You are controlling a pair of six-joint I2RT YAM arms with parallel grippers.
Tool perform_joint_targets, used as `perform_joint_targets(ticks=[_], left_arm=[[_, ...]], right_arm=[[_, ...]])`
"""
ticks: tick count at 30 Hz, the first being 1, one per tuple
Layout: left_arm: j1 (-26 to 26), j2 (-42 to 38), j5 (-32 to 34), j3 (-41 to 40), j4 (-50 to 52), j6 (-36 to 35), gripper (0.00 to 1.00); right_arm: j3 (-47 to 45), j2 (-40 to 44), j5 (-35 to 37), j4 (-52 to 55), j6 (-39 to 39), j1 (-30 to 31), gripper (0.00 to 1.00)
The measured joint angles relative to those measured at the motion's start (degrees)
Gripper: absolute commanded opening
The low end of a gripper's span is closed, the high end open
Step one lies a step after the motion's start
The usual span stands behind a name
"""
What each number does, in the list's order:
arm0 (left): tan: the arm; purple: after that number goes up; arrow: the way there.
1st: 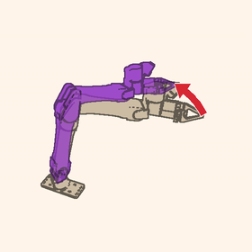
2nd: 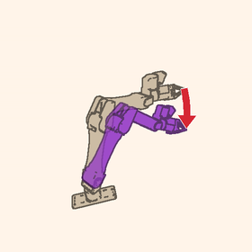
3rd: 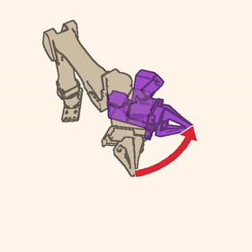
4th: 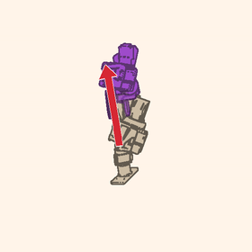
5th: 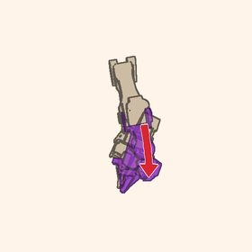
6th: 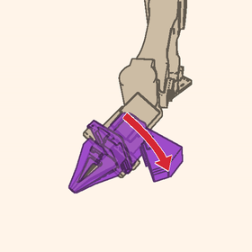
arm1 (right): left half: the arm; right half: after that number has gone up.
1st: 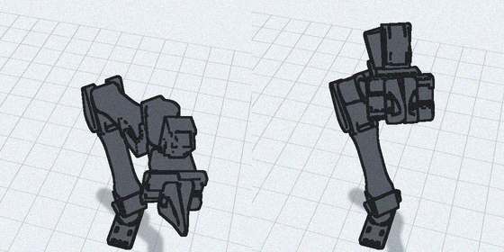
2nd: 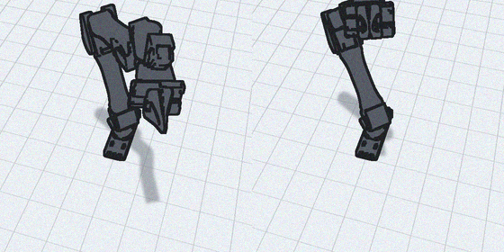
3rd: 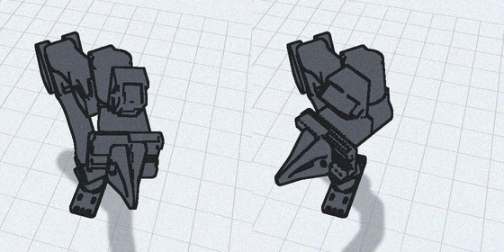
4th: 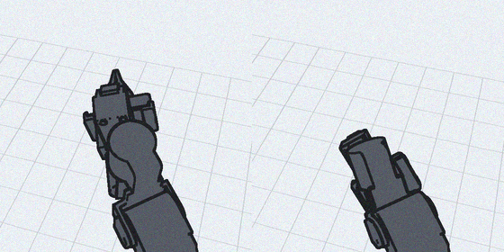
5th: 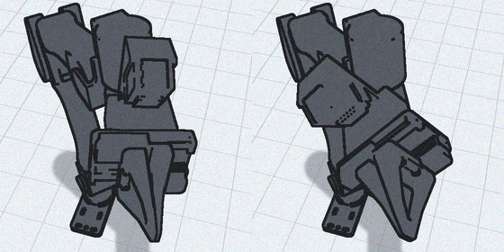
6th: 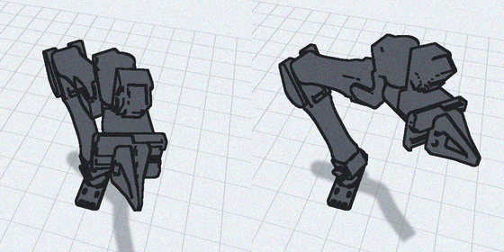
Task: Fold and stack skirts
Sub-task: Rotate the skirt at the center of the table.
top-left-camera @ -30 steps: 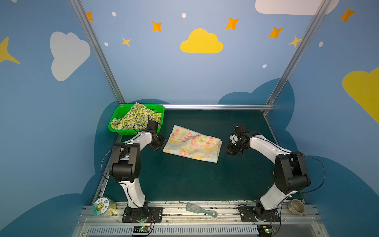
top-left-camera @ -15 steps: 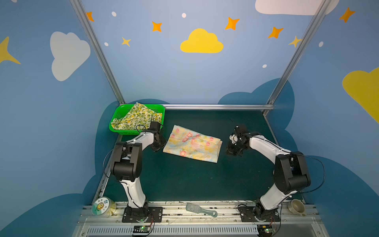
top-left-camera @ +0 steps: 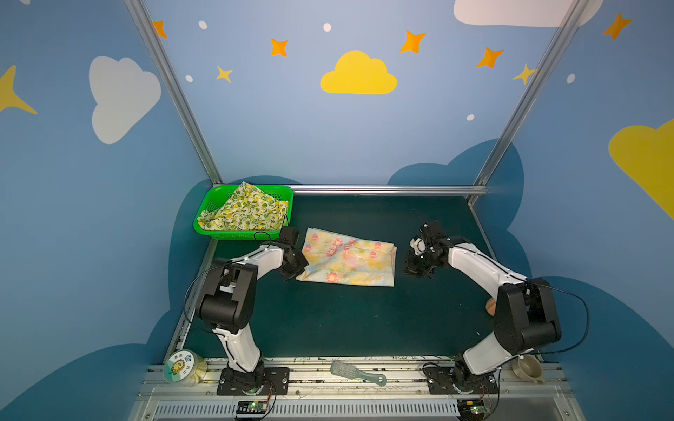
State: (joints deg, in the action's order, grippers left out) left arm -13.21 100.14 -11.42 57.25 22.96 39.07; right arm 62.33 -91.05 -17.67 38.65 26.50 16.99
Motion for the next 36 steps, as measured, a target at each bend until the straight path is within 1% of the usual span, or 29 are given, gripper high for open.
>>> perform_joint_targets(ticks=[3, 4, 6, 8, 11, 13, 18, 23, 27, 30, 34, 36], left_arm=[[-2.29, -3.23, -1.42, -3.80, 0.00, 1.16, 0.10], [-2.93, -4.20, -1.70, -4.90, 0.09, 1.55, 0.11], [-3.96, -6.34, -2.01, -6.86, 0.79, 1.92, 0.11], [-3.76, -8.22, -1.68, -7.80, 2.19, 1.90, 0.11], [-1.97, -11.26, -0.39, -7.37, 4.31, 1.66, 0.13], [-1.01, -12.79, 0.35, -5.81, 5.31, 1.40, 0.14], [-0.72, -11.85, -0.22, 1.75, 4.09, 0.74, 0.13], [-1.11, -4.81, -2.91, 8.22, -1.33, 1.05, 0.13], [-1.20, 1.88, -3.96, 12.11, -3.87, 1.70, 0.12], [-1.20, 6.10, -4.68, 14.93, -4.81, 1.92, 0.12], [-1.16, 9.51, -5.03, 17.03, -5.51, 2.08, 0.12], [-1.16, 10.58, -5.14, 17.44, -5.70, 2.10, 0.12]], right_arm=[[-1.05, 0.07, 0.00, 0.02, 0.02, -0.02, 0.00], [-1.38, 0.07, 0.00, 0.00, 0.00, -0.02, 0.04], [-1.86, 0.07, -0.04, -0.04, 0.07, -0.02, 0.19], [-1.79, 0.04, -0.22, -0.17, -0.44, -0.04, 0.24], [-0.79, -0.52, -0.39, -0.28, -0.87, -0.39, 0.23], [1.44, -2.38, -0.44, -0.22, -1.11, -0.42, 0.23], [9.44, -10.27, -0.46, -0.96, -1.92, -0.55, 0.25], [17.09, -20.28, -0.44, -1.88, -2.54, -1.49, 0.24], [21.22, -26.25, -0.42, -1.86, -2.93, -2.62, 0.23], [23.37, -28.83, -1.03, -1.44, -3.10, -3.43, 0.15], [24.55, -29.18, -1.55, -1.38, -3.37, -3.82, 0.06], [24.57, -29.18, -1.84, -1.40, -3.39, -3.87, 0.05]])
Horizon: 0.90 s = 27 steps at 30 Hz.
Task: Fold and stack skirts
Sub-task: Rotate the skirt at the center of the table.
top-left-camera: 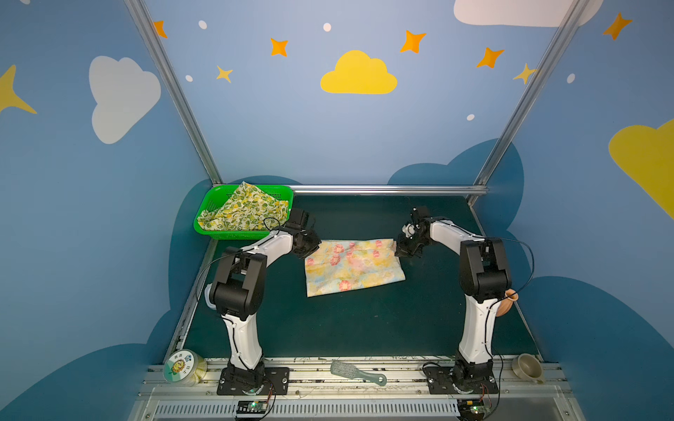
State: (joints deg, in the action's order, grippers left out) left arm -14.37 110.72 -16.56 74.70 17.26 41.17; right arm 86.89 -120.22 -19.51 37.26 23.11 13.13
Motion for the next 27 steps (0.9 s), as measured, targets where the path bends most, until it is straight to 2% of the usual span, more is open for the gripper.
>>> perform_joint_targets(ticks=[4, 9, 16, 27], left_arm=[[0.07, 1.66, -0.11, -0.02, -0.33, 0.02, 0.12], [0.13, 2.21, -0.15, -0.07, -0.50, 0.20, 0.12], [0.13, 3.15, -0.57, -0.07, -1.01, 0.22, 0.11], [0.39, 4.61, -0.59, -0.72, -1.86, 0.22, 0.11]], right_arm=[[-0.13, 0.00, -1.18, -0.15, -0.13, 0.00, 0.17], [-0.55, 0.00, -2.58, -0.48, -0.15, 0.02, 0.17], [-2.01, 0.00, -3.48, -1.14, 0.13, 0.09, 0.00], [-5.90, 3.15, -3.85, -2.71, 1.07, -0.22, 0.00]])
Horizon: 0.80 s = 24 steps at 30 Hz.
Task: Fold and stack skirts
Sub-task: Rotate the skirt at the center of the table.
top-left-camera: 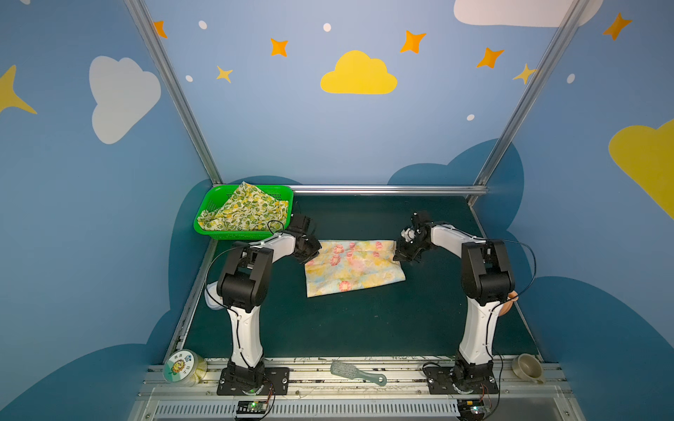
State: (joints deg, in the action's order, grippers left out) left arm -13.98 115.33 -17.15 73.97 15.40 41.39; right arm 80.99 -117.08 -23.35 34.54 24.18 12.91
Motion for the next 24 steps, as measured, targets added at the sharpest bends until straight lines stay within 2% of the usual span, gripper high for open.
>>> perform_joint_targets(ticks=[7, 18, 21, 24], left_arm=[[0.17, 0.20, -0.04, -0.02, -0.28, 0.04, 0.10], [0.48, 0.33, -0.68, -0.52, -1.81, -0.15, 0.11], [0.04, -0.20, -1.01, -1.20, -2.60, -0.74, 0.13], [-1.36, -0.66, -0.79, -0.98, -2.05, -2.27, 0.13]], right_arm=[[-0.76, 3.54, 1.77, 0.61, -0.02, -0.76, 0.00], [-0.92, 3.67, 3.04, 2.56, -0.46, -2.38, 0.00], [-1.86, 4.00, 2.51, 2.58, -0.85, -2.58, 0.22], [-3.15, 4.63, -0.33, 1.62, -1.31, -3.30, 0.34]])
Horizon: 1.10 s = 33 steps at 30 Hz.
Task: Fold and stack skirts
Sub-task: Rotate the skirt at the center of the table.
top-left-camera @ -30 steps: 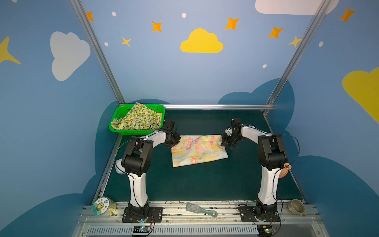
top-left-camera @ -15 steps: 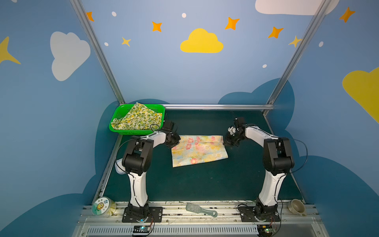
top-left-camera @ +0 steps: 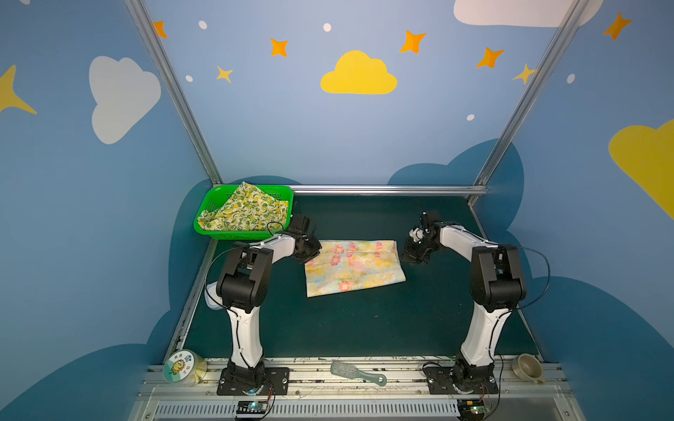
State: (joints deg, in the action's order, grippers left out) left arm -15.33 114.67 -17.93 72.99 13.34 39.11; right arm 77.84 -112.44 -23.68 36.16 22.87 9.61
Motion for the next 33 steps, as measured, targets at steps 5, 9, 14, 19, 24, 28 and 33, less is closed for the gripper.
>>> perform_joint_targets(ticks=[5, 9, 14, 19, 24, 28, 33], left_arm=[[-5.79, -0.04, -0.31, 3.98, 2.40, -1.75, 0.13], [-10.56, 0.24, -1.77, 8.20, 2.71, -1.99, 0.13], [-13.81, 3.78, -3.28, 12.98, 2.78, -1.99, 0.13], [-14.99, 7.80, -4.13, 14.36, 3.63, -1.62, 0.13], [-15.91, 9.84, -4.81, 15.30, 4.39, -1.16, 0.12], [-16.81, 9.92, -5.38, 15.74, 4.59, -0.94, 0.13], [-17.77, 9.92, -6.03, 15.76, 4.92, -1.01, 0.12]], right_arm=[[-2.93, 0.81, -5.68, -3.30, 0.15, -3.17, 0.48], [-3.50, 0.79, -8.68, -5.16, 0.22, -4.90, 0.46], [-4.74, 0.79, -11.08, -7.54, 0.50, -4.52, 0.43], [-8.24, 0.79, -12.35, -9.25, 1.05, -3.80, 0.47], [-11.04, 1.03, -13.53, -11.41, 2.03, -2.97, 0.45], [-14.05, 2.78, -13.53, -14.10, 3.23, -1.51, 0.43], [-19.47, 6.69, -12.79, -15.85, 5.14, 1.64, 0.41]])
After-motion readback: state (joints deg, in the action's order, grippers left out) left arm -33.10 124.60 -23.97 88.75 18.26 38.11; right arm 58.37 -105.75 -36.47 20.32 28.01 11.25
